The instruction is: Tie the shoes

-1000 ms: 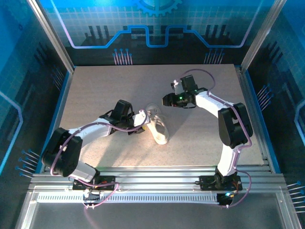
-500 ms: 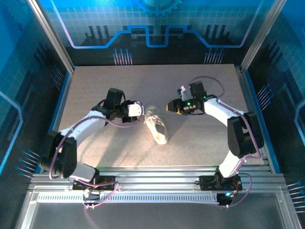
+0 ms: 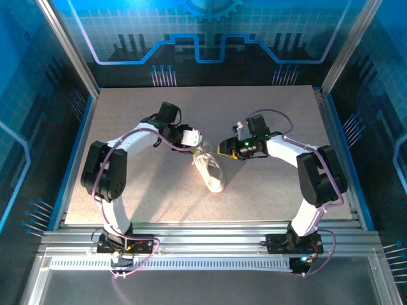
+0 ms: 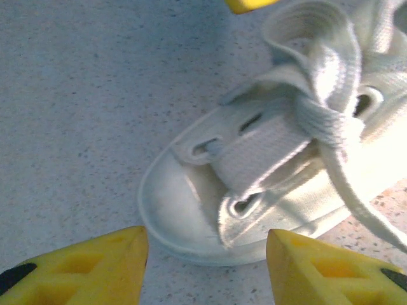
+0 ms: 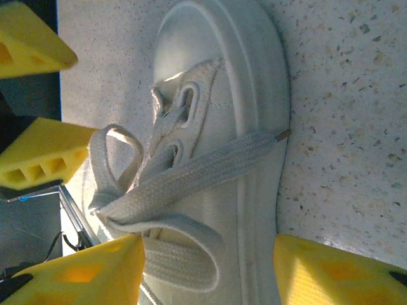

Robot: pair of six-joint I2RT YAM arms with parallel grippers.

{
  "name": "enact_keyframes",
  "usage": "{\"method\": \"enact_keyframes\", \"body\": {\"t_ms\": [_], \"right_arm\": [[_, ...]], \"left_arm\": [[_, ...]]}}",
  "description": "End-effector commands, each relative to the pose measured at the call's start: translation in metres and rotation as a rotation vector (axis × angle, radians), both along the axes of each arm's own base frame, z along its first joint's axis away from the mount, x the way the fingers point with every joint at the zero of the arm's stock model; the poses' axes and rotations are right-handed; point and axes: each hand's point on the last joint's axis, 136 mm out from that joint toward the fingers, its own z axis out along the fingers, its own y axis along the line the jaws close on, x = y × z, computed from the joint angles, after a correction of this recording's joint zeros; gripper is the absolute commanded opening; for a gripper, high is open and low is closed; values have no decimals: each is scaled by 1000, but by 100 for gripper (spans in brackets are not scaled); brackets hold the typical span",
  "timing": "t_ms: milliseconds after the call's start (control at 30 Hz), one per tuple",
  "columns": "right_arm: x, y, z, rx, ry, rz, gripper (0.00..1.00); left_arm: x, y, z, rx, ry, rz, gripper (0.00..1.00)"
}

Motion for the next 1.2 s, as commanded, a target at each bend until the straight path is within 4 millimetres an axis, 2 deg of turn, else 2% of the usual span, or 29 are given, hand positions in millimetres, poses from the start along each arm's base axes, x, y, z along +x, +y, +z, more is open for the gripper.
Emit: {"method": "enact_keyframes", "body": {"t_ms": [0,300,433,533,600,667,733,800,867,900,1167], "right_arm": [[-6,10,-8,24,37,14,56],[-6,22,-11,34,49,35,55],[-2,25,-11,37,40,38,48],[2,25,-6,32,19,37,33],[5,24,-4,21,1,35,20],[6,23,-1,8,-17,34,12],[7,21,1,-4,-32,35,6],[8,18,3,-20,-48,32,0],[9,13,4,-35,-62,24,0],[10,11,5,-40,-69,21,0],[17,-4,1,-88,-97,19,0]], "left_arm": [[-20,-16,-6,-24,14,-110,53],[-26,-31,-19,3,-24,-140,58],[-31,-32,-25,21,-16,-148,58],[-36,-30,-30,43,5,-145,51],[-41,-27,-34,53,36,-133,45],[-45,-25,-39,60,56,-126,40],[-49,-23,-41,61,70,-122,29],[-53,-22,-41,63,91,-115,14],[-56,-19,-40,67,107,-104,2],[-58,-18,-38,68,115,-100,0],[-71,-5,-32,72,198,-8,0]]}}
